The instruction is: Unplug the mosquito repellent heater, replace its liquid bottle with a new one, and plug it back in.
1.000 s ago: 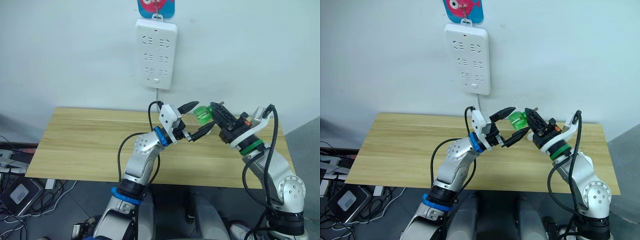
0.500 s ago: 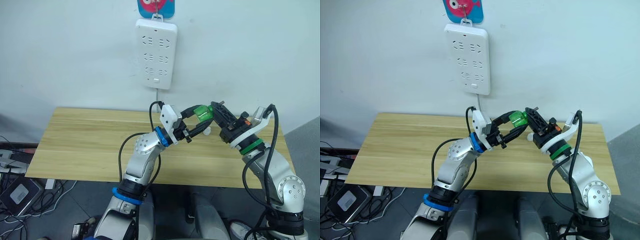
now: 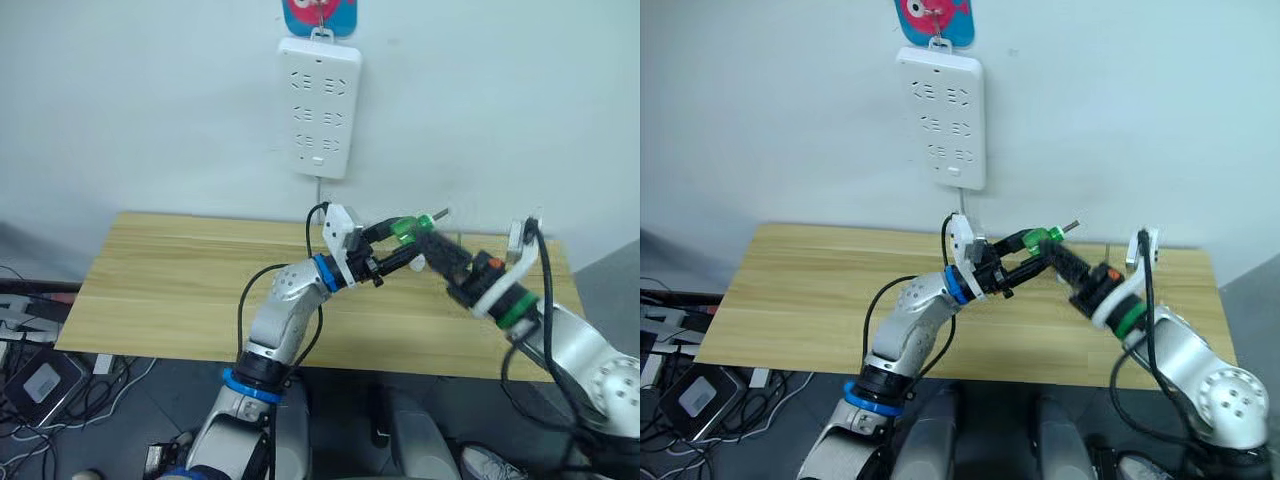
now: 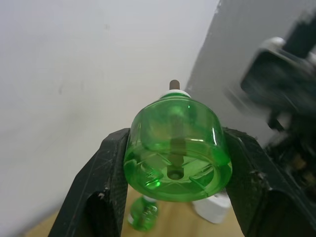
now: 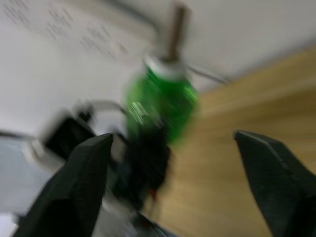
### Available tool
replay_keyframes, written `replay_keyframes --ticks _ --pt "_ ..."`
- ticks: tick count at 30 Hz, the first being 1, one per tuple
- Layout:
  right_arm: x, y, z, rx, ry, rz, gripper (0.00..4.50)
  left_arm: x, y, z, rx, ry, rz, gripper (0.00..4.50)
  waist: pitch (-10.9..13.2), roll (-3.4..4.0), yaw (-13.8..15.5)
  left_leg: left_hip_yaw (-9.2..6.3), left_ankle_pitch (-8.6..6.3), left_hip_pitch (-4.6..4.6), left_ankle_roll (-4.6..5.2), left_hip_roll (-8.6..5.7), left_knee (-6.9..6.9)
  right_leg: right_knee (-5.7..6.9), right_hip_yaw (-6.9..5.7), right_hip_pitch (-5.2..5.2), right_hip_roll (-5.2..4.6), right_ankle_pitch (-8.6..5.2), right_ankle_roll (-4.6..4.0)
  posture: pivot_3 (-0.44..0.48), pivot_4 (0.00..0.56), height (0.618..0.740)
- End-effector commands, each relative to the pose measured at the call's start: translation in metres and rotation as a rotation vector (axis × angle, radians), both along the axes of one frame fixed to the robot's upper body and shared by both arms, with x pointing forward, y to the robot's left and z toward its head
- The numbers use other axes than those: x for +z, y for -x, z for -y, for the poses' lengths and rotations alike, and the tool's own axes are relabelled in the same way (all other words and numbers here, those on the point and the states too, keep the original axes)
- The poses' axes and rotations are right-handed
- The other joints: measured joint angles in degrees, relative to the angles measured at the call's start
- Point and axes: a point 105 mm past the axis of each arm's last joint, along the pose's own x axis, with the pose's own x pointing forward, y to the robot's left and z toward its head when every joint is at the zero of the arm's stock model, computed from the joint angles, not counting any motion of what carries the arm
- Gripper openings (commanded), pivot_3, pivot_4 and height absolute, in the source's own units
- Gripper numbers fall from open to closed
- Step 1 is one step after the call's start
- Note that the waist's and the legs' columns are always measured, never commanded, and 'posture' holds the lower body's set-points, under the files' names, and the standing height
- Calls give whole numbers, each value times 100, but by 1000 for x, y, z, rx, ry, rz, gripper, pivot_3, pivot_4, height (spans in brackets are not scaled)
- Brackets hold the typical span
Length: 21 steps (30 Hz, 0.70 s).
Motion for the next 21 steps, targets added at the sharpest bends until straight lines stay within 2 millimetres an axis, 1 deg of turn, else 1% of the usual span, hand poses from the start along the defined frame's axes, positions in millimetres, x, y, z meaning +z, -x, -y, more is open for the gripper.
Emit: replay_keyframes --ticks 1,2,3,5,7,9,11,13,16,21 --pt "0 10 26 -15 162 -15 4472 4 8 -7 -180 60 -205 2327 1 -2 -23 2 0 0 0 -1 0 -1 1 1 -1 0 1 177 316 740" --pt "-3 10 37 -26 236 -26 4472 4 12 -11 -239 69 -268 2327 1 -2 -40 3 0 0 0 -1 4 0 2 0 -1 0 2 175 317 740" --pt "-8 9 52 -48 328 -47 4472 5 16 -17 -308 82 -348 2327 1 -3 -66 7 0 3 0 -1 5 2 6 0 -1 1 2 167 321 740" --pt "-15 8 76 -82 459 -82 4472 6 22 -26 -401 94 -442 2327 2 -3 -119 4 2 3 2 -1 9 6 2 1 0 1 3 159 322 740" --pt "-25 5 100 -109 584 -132 4472 6 30 -34 -476 83 -507 2327 2 -4 -152 4 2 4 3 1 11 5 2 1 2 1 4 155 327 740" --pt "-35 2 120 -128 690 -184 4472 3 37 -38 -523 50 -535 2327 2 -4 -170 5 2 5 4 -1 9 4 4 0 1 1 4 158 328 740" --pt "-43 -1 131 -119 766 -214 4472 1 42 -39 -547 24 -534 2327 2 -4 -177 7 2 5 4 0 8 3 5 -1 2 1 4 162 330 740" --pt "-49 -5 139 -101 816 -233 4472 1 42 -39 -546 19 -529 2327 3 -5 -163 7 2 4 4 -1 6 3 4 -3 1 1 4 169 333 740" --pt "-54 -12 150 -84 869 -250 4472 1 41 -39 -533 26 -529 2327 5 -8 -159 7 2 2 4 -1 6 1 5 -4 0 1 4 177 337 740" --pt "-60 -22 167 -71 947 -279 4472 -1 51 -43 -552 15 -539 2327 7 -8 -159 10 1 2 4 0 3 -2 7 -5 -1 1 4 199 346 740"
